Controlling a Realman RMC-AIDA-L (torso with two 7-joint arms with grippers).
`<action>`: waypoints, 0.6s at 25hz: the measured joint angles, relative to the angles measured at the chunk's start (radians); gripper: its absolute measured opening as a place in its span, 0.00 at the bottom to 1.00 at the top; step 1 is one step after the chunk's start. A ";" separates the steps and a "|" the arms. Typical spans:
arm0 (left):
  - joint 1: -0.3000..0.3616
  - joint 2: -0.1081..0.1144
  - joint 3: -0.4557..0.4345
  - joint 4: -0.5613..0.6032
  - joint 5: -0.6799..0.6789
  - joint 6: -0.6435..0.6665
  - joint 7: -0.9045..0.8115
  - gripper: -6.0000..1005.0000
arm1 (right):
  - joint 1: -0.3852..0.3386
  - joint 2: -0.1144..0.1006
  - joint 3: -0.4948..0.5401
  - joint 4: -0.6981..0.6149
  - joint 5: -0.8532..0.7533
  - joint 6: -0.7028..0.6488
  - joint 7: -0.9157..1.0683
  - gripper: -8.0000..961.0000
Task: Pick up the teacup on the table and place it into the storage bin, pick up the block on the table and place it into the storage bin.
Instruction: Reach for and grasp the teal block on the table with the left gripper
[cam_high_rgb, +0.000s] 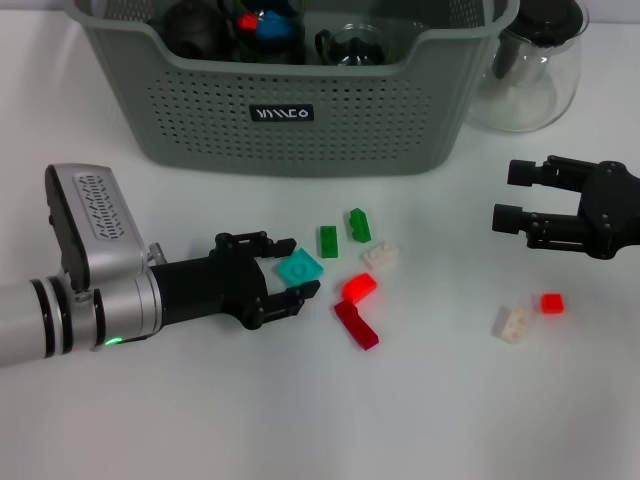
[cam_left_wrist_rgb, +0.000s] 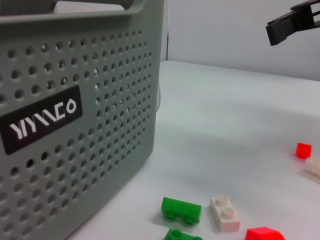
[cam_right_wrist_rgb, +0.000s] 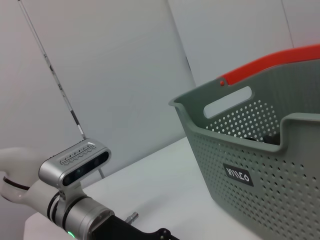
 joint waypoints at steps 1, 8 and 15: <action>0.000 0.000 -0.002 -0.001 -0.001 -0.003 0.004 0.53 | 0.000 0.000 0.000 0.001 0.000 0.000 0.000 0.87; -0.005 -0.002 -0.002 -0.002 -0.002 -0.044 0.005 0.52 | 0.004 0.000 0.000 0.004 0.000 0.002 -0.004 0.87; 0.000 0.000 -0.003 -0.002 -0.026 -0.041 0.005 0.52 | 0.004 0.000 0.004 0.005 0.000 0.003 -0.006 0.87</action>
